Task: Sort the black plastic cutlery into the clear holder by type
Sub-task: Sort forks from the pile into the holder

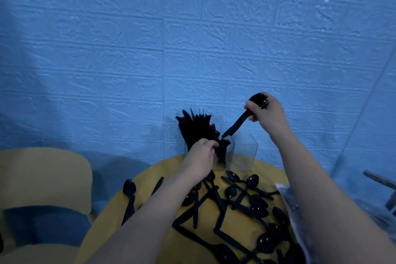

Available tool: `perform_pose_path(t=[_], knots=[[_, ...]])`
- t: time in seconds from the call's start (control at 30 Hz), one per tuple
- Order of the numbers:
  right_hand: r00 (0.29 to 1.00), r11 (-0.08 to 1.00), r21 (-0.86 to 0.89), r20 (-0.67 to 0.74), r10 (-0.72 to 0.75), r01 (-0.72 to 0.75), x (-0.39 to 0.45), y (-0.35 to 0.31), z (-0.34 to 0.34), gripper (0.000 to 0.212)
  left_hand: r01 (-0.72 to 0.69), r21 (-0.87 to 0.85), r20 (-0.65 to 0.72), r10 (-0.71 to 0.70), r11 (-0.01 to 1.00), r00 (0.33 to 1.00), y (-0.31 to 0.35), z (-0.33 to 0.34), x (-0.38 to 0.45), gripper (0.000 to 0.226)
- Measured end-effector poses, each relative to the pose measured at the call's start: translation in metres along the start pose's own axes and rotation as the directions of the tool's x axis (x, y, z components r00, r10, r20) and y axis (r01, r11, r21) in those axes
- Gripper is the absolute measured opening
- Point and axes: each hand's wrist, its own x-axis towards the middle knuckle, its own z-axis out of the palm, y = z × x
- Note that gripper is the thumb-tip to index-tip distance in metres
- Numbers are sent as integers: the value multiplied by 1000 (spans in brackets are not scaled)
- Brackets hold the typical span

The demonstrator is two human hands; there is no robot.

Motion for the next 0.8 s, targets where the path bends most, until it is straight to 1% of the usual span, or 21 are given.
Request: perform_pose_path(t=[0.07, 0.17, 0.27, 0.33, 0.4, 0.47, 0.6, 0.7, 0.73, 0.8], knots=[[997, 994, -79, 26, -78, 79, 13, 6, 4, 10, -73, 137, 29, 70, 988, 997, -3, 11, 7, 38], [989, 979, -141, 46, -142, 147, 29, 16, 12, 8, -160, 338, 60, 149, 927, 987, -6, 20, 15, 47], [985, 971, -178, 92, -148, 162, 37, 28, 26, 9, -165, 425, 71, 149, 890, 986, -9, 24, 21, 54], [984, 971, -188, 132, -123, 147, 37, 38, 35, 9, -173, 461, 69, 159, 870, 985, -10, 24, 23, 57], [977, 954, -251, 177, -120, 163, 37, 46, 40, 8, -182, 469, 58, 176, 864, 983, -12, 24, 24, 56], [963, 928, -308, 227, -145, 212, 35, 52, 41, 10, -191, 451, 50, 189, 872, 981, -14, 25, 24, 55], [913, 909, -293, 366, -179, 296, 32, 56, 38, 11, -183, 409, 17, 193, 894, 981, -17, 29, 24, 52], [891, 930, -255, 434, -135, 265, 33, 59, 37, 9, -166, 380, 6, 178, 910, 984, -18, 31, 24, 53], [881, 930, -267, 462, -106, 252, 34, 62, 38, 9, -163, 377, 5, 174, 912, 985, -17, 31, 24, 53], [840, 910, -355, 542, 15, 213, 36, 71, 43, 10, -154, 370, 5, 164, 916, 987, -16, 32, 23, 54]])
